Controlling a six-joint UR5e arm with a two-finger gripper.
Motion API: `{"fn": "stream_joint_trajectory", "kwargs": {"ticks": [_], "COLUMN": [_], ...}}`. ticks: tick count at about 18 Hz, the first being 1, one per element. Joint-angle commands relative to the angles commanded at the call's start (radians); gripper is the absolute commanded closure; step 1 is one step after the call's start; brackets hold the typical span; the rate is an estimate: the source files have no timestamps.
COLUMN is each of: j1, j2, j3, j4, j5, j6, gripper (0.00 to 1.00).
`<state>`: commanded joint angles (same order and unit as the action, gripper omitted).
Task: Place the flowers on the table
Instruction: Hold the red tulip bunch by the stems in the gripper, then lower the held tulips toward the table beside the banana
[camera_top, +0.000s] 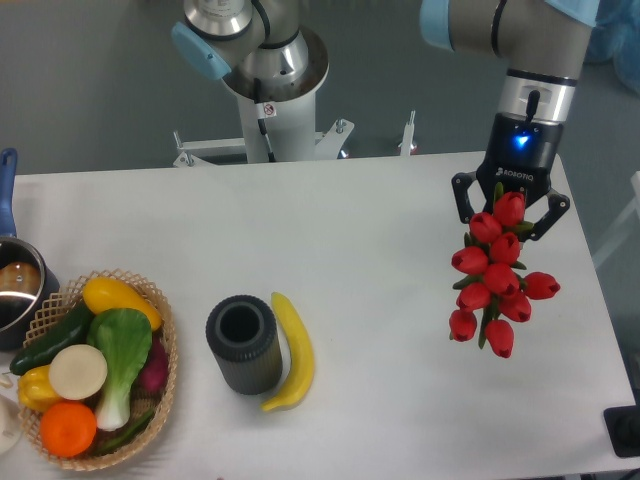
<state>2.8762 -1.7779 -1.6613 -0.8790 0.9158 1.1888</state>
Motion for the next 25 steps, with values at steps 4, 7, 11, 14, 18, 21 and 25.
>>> {"fn": "stream_joint_trajectory", "kwargs": {"ticks": [4,7,11,14,18,21,25], "j1": [0.0,0.003,0.002,0.0,0.0,-0.006,-0.064], "j2": [-0.002,0.003,0.006,0.003,0.0,-0.006,-0.002], "j3": [0.009,-0.002,-0.006,-0.018,-0.04,-0.043,-0.043], "j4": [-0.002,-0.003,-0.005,-0.005,-0.005,-0.008,-0.098], "j5": [0.0,0.002,0.002,0.002,0.003,0.035,0.201], "j6": [-0.003,-0.003,-0.011,-0.011,-0.003,-0.002,-0.014], "gripper": [0.62,0.62,0.62,0.62,0.62,0.62,0.63]}}
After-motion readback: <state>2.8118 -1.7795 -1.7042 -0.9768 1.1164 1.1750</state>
